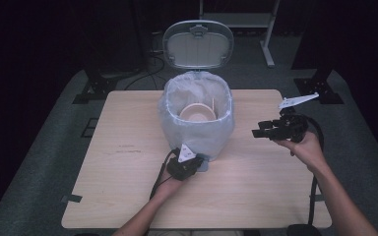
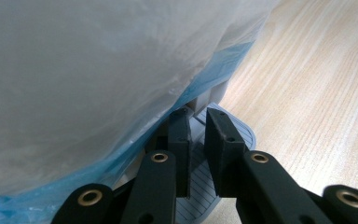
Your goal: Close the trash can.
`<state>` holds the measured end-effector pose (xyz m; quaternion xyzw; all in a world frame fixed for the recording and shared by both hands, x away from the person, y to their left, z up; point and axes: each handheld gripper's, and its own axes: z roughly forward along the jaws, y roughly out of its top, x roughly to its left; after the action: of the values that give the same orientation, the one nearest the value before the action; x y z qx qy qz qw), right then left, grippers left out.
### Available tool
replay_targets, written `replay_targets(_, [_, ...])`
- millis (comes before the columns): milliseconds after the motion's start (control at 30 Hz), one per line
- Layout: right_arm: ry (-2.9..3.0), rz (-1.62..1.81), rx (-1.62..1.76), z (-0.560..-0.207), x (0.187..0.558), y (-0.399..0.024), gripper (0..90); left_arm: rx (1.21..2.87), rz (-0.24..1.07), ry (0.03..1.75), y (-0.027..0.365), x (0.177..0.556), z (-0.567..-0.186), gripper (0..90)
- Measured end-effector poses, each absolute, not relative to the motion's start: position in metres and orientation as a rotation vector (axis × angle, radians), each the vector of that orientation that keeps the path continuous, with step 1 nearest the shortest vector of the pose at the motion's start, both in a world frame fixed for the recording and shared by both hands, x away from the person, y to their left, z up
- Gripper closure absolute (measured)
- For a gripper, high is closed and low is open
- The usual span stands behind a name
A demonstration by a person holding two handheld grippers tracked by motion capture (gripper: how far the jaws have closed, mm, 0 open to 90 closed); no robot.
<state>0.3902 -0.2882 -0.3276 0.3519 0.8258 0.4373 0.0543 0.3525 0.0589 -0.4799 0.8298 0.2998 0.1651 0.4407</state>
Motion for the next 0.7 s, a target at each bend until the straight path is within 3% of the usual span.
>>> replay_targets(167, [2.497, 1.344, 1.086, -0.336, 0.389, -0.292, 44.9, 2.059, 0.415, 0.745, 0.058, 0.351, -0.48, 79.6])
replay_targets(267, [2.49, 1.359, 1.098, -0.342, 0.388, -0.293, 44.6, 2.054, 0.433, 0.75, 0.059, 0.344, -0.479, 70.0])
replay_targets(467, [2.476, 1.368, 1.116, -0.356, 0.384, -0.296, 43.4, 1.979, 0.431, 0.664, 0.071, 0.311, -0.461, 63.7])
replay_targets(700, [2.446, 1.362, 1.131, -0.368, 0.378, -0.3, 41.9, 1.979, 0.442, 0.65, 0.094, 0.302, -0.444, 59.1])
